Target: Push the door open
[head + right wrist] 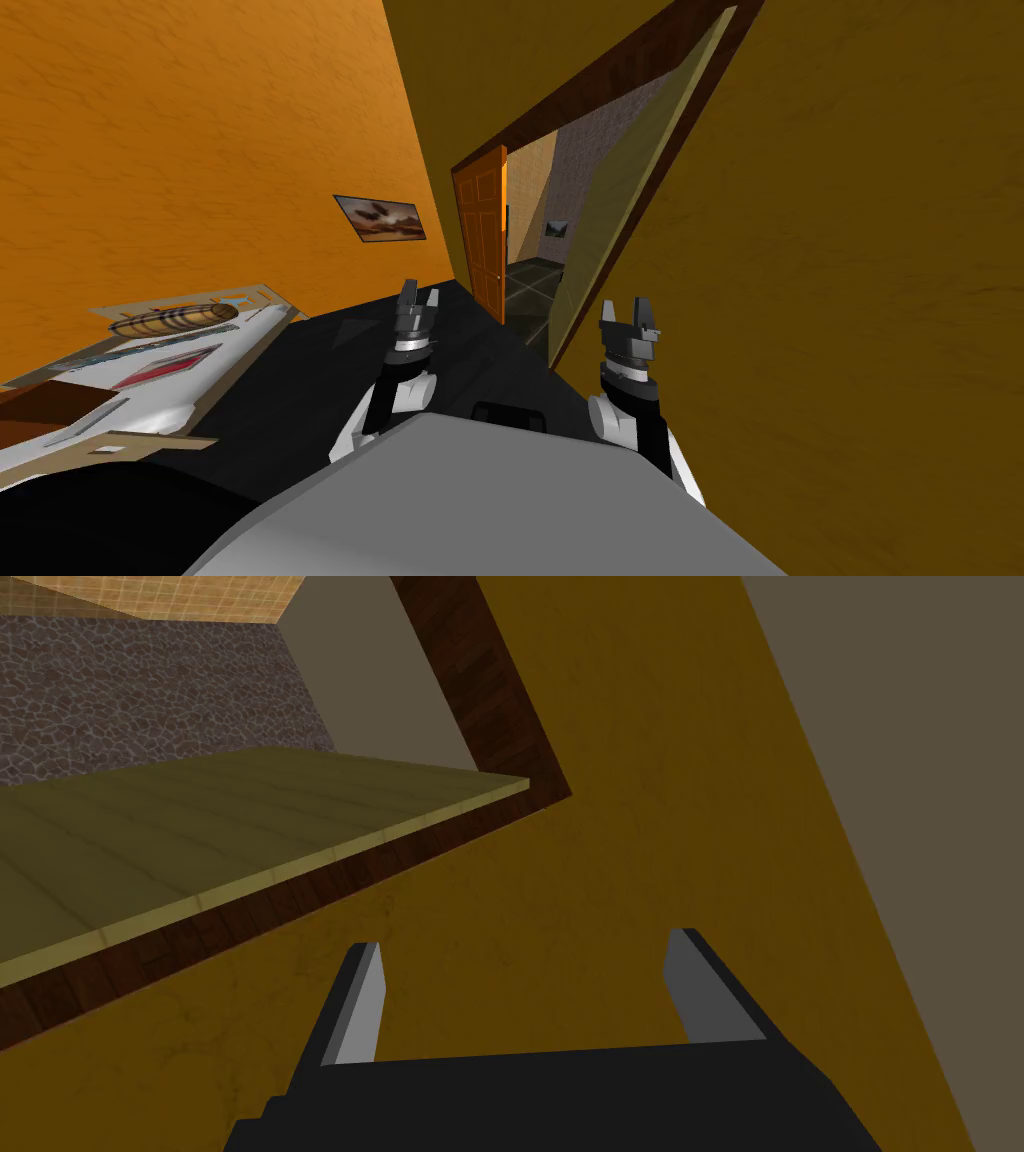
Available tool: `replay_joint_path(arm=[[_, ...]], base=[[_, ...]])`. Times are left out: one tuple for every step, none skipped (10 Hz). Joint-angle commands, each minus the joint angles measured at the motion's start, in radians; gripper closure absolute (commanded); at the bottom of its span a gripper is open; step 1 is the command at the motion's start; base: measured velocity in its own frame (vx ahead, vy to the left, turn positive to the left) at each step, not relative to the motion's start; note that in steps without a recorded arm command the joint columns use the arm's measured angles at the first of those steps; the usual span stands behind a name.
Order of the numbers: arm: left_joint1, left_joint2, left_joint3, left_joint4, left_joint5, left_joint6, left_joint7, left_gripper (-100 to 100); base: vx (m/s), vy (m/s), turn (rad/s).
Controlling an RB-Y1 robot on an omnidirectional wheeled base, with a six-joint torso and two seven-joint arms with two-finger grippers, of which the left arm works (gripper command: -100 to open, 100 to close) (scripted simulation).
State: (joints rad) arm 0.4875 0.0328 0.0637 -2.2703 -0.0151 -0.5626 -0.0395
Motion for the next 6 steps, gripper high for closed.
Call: replay_joint_path(arm=[[-0.012, 0.007, 0.000, 0.032, -0.006, -0.006, 0.008, -100], [-0.021, 0.010, 0.000, 0.054, -0.010, -0.010, 0.013, -100], [-0.025, 0.012, 0.000, 0.065, -0.012, -0.012, 0.015, -100], [-0.033, 0.016, -0.001, 0.087, -0.016, -0.016, 0.021, -100], [-0.045, 0.020, -0.001, 0.117, -0.022, -0.022, 0.028, -100], [-0.051, 0.023, -0.001, 0.133, -0.025, -0.025, 0.032, -100]], base=[[0.065, -0.093, -0.060], [0.099, 0.062, -0.074], [0.100, 0.095, -0.047], [0.098, 0.094, -0.047], [0.118, 0.099, -0.076], [0.112, 0.080, -0.065]])
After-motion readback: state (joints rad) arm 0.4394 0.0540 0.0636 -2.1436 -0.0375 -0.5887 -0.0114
